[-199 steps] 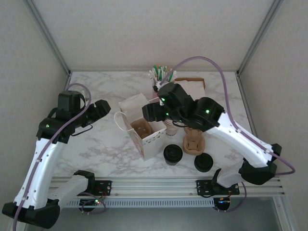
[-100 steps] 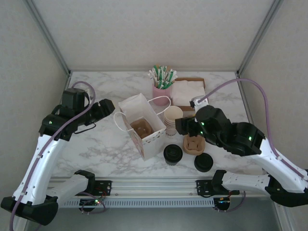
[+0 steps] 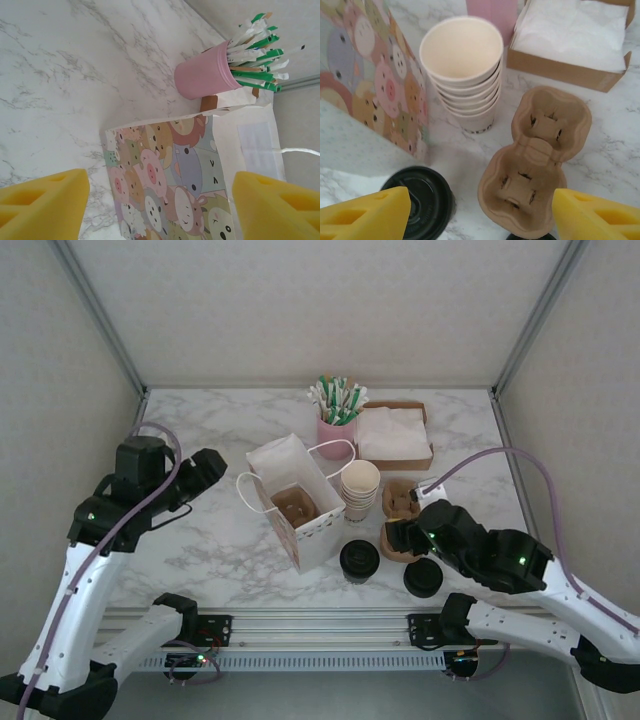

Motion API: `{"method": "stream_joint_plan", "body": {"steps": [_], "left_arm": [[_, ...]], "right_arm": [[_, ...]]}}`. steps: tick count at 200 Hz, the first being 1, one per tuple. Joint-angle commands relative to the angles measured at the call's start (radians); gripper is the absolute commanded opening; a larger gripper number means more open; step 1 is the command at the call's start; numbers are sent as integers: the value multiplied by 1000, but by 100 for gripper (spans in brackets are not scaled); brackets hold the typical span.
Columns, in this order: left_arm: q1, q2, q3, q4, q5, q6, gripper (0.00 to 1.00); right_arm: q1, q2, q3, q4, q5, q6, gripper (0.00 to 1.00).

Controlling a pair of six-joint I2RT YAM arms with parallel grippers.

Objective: Pack the takeout coffee

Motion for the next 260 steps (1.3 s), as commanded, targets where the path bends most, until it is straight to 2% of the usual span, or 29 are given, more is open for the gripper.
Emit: {"method": "stream_joint_plan", "body": {"steps": [1, 40, 80, 93, 113, 161, 213, 260], "left_arm": [[-9, -42, -2, -38, -18, -19, 76], [-9, -114, -6, -104, -53, -23, 77], [-8, -186, -45, -123, -94, -44, 77], [-9, -194, -44, -136, -102, -41, 77], [-9, -206, -45, -157, -125, -41, 77], [-9, -264, -79, -161, -162, -55, 78], [-9, -280, -114, -155, -165, -49, 79], [-9, -287, -116, -159, -172, -44, 79]], "right_arm": [[8, -21, -51, 99, -50, -136, 76], [7, -37, -90, 192, -216, -480, 77], [6, -57, -119, 161, -389, -790, 79], [6, -62, -141, 143, -442, -873, 84], [7, -64, -202, 178, -406, -976, 90], [-31, 10, -272, 246, -511, -1005, 92], [-139, 83, -275, 278, -631, -945, 99], [-165, 143, -247, 260, -735, -950, 91]]}}
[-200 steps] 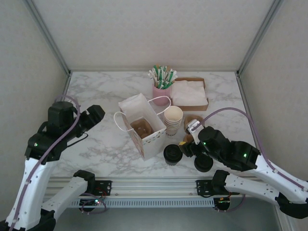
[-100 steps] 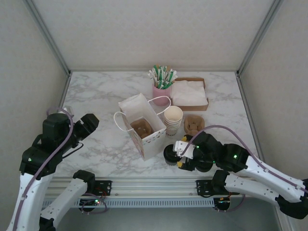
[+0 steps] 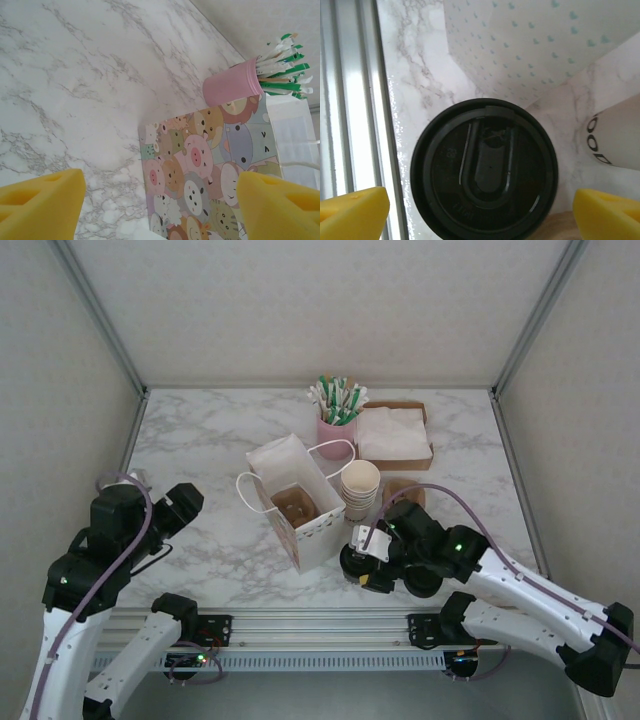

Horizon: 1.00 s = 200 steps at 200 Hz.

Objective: Pack the takeout coffee

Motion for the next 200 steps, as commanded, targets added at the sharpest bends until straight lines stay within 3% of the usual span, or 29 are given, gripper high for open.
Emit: {"method": "stream_joint_plan", "body": {"steps": [1, 13, 91, 155, 200], "left_arm": [[-7, -16, -6, -21, -26, -3, 79], [-6, -21, -6, -22, -31, -5, 79], [-7, -43, -11, -17, -20, -25, 79], [-7, -46, -10, -21, -20, -31, 79], [-7, -44, -10, -17, -17, -37, 79]], "right_arm": [[-9, 6, 36, 1, -85, 3, 91], [-10, 13, 35, 2, -84, 1, 87], [-30, 62, 34, 42, -69, 1, 89], [-33, 88, 38, 41, -91, -5, 80], [-36, 113, 35, 33, -79, -10, 80]]}}
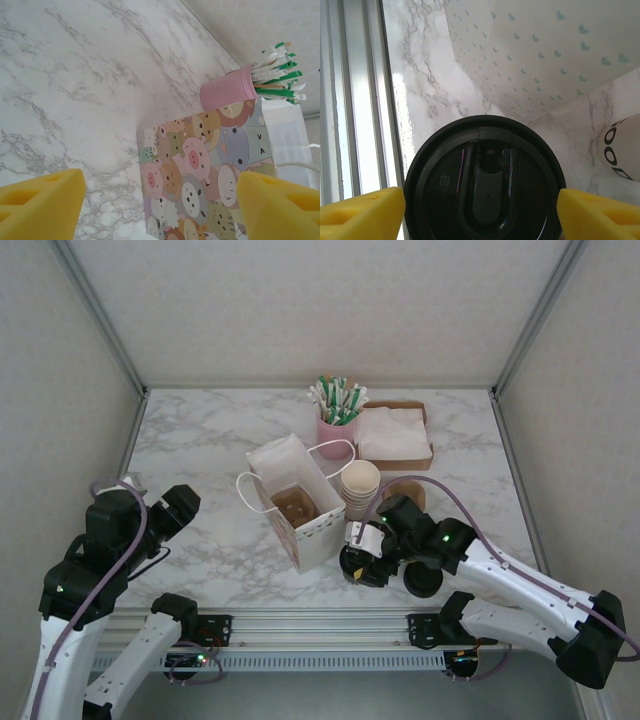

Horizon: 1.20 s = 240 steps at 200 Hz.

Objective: Pack the takeout coffee

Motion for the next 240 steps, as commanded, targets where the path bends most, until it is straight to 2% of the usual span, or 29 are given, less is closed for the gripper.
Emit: {"method": "stream_joint_plan", "body": {"steps": [1, 128, 190, 240], "left_arm": [[-7, -11, -4, -16, -2, -16, 79], [-7, -1, -4, -8, -1, -15, 78], [-7, 3, -6, -5, -1, -12, 78], [-7, 2, -4, -7, 0, -10, 78]], "right_arm": [[-8, 19, 21, -9, -20, -8, 81], [-18, 23, 36, -9, -8, -23, 82], [-19, 6, 48, -24, -14, -40, 93], [-19, 14, 42, -28, -16, -47, 90]]}}
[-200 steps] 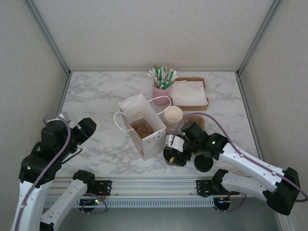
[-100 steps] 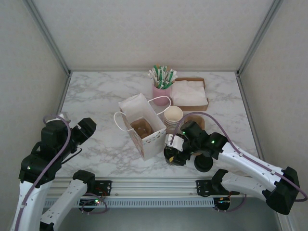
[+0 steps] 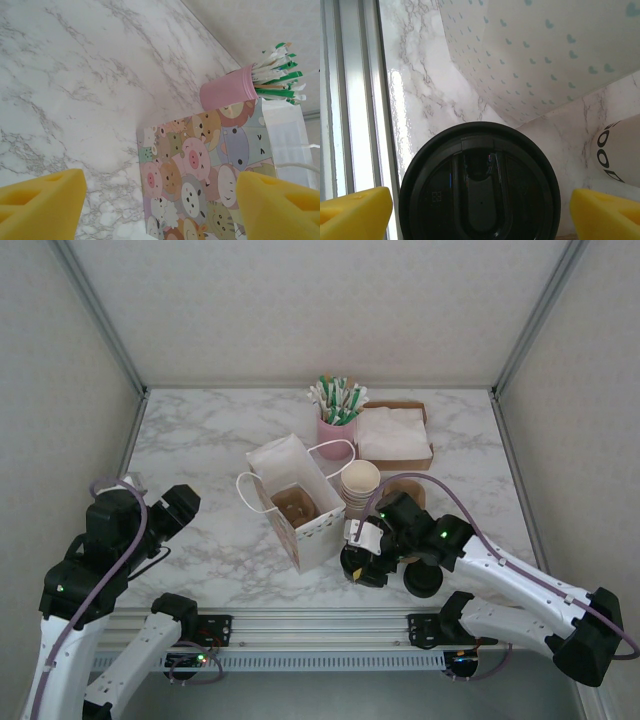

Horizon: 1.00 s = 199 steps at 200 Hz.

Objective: Pack the takeout coffee

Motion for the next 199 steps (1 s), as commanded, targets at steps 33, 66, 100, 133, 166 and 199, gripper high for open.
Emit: {"method": "stream_joint_plan", "body": {"steps": [33, 66, 100, 133, 166, 199], "left_arm": [[-7, 1, -5, -8, -2, -8, 78], [-7, 1, -4, -10, -2, -7, 78], [-7, 0, -6, -10, -4, -6, 78], [-7, 3, -2, -6, 0, -10, 78], [-7, 1, -1, -6, -3, -10, 78], [-7, 3, 1, -6, 0, -12, 78]], "right_arm": [[-11, 10, 10, -14, -22, -14, 88], [-19, 36, 20, -27, -24, -19, 87], [-20, 48, 18, -30, -27, -19, 85], [-20, 57, 19, -35, -29, -26, 78], [-21, 74, 18, -41, -31, -26, 79], [-21, 90, 22, -41, -31, -32, 81]]}}
